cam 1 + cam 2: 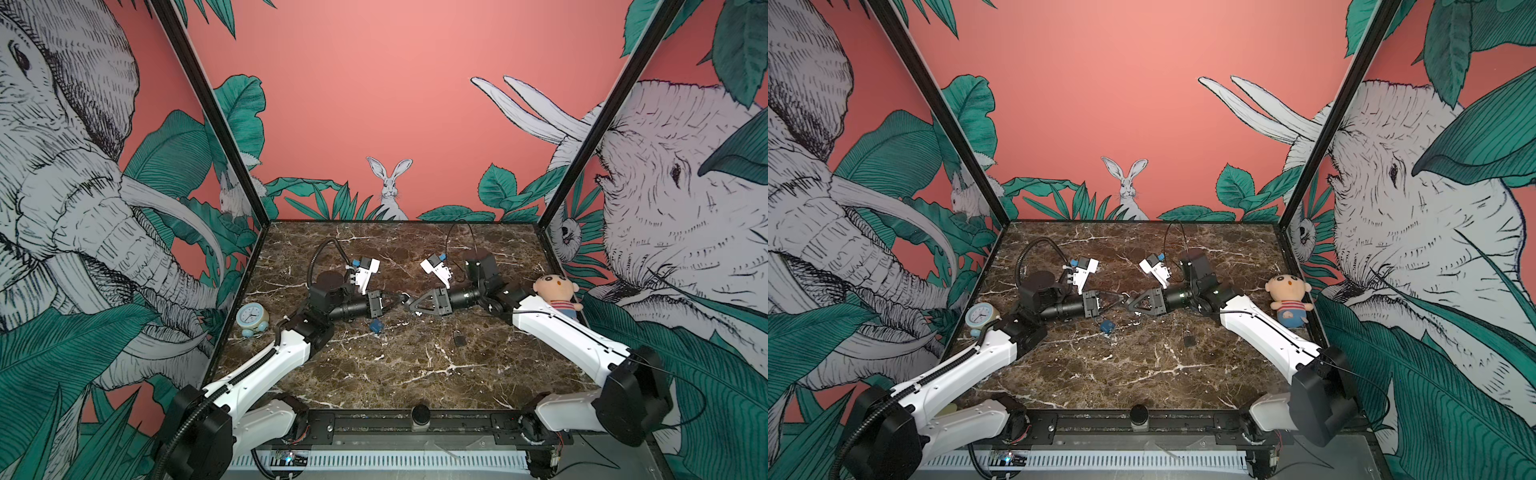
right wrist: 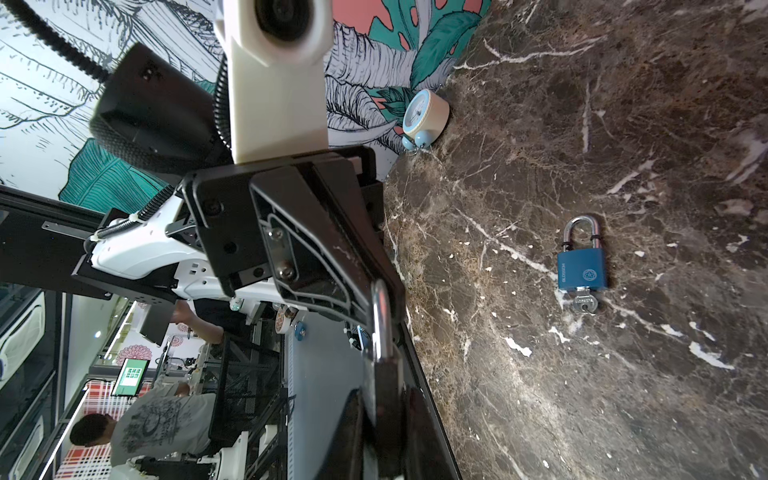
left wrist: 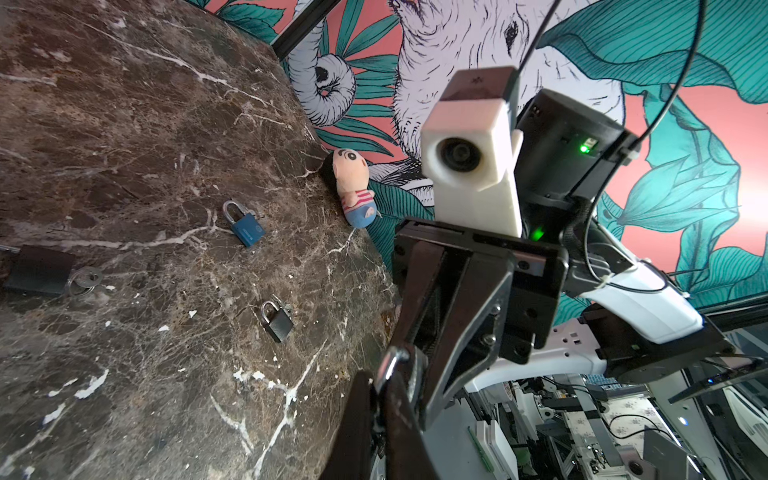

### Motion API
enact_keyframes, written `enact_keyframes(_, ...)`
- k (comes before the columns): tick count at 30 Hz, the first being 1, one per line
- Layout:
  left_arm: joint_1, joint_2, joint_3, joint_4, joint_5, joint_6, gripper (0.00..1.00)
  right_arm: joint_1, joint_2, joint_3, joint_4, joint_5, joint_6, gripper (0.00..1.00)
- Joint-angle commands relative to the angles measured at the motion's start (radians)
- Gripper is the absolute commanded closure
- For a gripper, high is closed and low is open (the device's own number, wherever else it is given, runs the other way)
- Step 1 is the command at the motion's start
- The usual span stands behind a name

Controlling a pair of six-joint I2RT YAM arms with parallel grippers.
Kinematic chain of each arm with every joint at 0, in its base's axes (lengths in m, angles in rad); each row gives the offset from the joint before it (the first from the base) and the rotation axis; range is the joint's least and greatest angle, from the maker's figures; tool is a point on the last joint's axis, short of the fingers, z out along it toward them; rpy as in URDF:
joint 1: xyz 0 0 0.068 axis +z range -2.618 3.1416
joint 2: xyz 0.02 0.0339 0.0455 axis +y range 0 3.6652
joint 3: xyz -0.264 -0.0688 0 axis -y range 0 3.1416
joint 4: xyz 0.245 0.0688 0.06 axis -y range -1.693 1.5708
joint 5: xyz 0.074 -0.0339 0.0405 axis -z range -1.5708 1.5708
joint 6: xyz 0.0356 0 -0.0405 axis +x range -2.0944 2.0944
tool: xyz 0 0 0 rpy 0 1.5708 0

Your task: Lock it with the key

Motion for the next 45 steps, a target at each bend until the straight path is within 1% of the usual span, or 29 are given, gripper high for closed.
enact_keyframes(1,-0.010,-0.013,0.040,0.051,0.051,-0.025,0.90,0.007,-0.017,-0.010,0.107,-0.002,0.023,1.00)
enact_keyframes(10,-0.008,-0.012,0.048,0.060,0.051,-0.029,0.84,0.009,-0.025,-0.018,0.115,-0.003,0.029,1.00)
enact_keyframes(16,-0.009,-0.009,0.050,0.062,0.051,-0.029,0.83,0.015,-0.025,-0.022,0.124,-0.002,0.034,1.00)
enact_keyframes(19,-0.008,-0.010,0.050,0.064,0.052,-0.029,0.88,0.017,-0.023,-0.023,0.125,-0.003,0.036,1.00)
enact_keyframes(20,-0.009,-0.011,0.049,0.064,0.051,-0.029,0.92,0.017,-0.022,-0.022,0.126,-0.002,0.036,1.00)
enact_keyframes(21,-0.009,-0.010,0.045,0.063,0.049,-0.031,0.98,0.017,-0.021,-0.023,0.127,-0.001,0.039,1.00)
enact_keyframes(22,-0.009,-0.010,0.044,0.065,0.049,-0.031,1.00,0.017,-0.022,-0.023,0.130,-0.001,0.037,1.00)
enact_keyframes(25,-0.008,-0.013,0.035,0.068,0.039,-0.035,1.00,0.017,-0.022,-0.024,0.134,0.006,0.040,1.00)
enact_keyframes(28,-0.008,-0.026,0.023,0.068,0.003,-0.033,1.00,0.017,-0.022,-0.029,0.138,0.018,0.037,1.00)
enact_keyframes(30,-0.004,-0.037,0.016,0.067,-0.022,-0.033,1.00,0.017,-0.023,-0.036,0.145,0.022,0.040,0.93)
enact_keyframes(31,0.000,-0.044,0.013,0.063,-0.037,-0.033,1.00,0.017,-0.024,-0.042,0.154,0.020,0.045,0.85)
enact_keyframes(32,0.003,-0.051,0.010,0.061,-0.055,-0.034,1.00,0.016,-0.027,-0.049,0.161,0.024,0.049,0.80)
enact_keyframes(37,0.029,-0.088,-0.007,0.062,-0.125,-0.037,1.00,0.016,-0.042,-0.080,0.208,0.024,0.076,0.73)
enact_keyframes(41,0.043,-0.092,-0.012,0.075,-0.137,-0.050,1.00,0.014,-0.056,-0.094,0.224,0.028,0.088,0.68)
enact_keyframes(45,0.045,-0.089,-0.012,0.084,-0.133,-0.055,1.00,0.013,-0.061,-0.101,0.239,0.028,0.096,0.67)
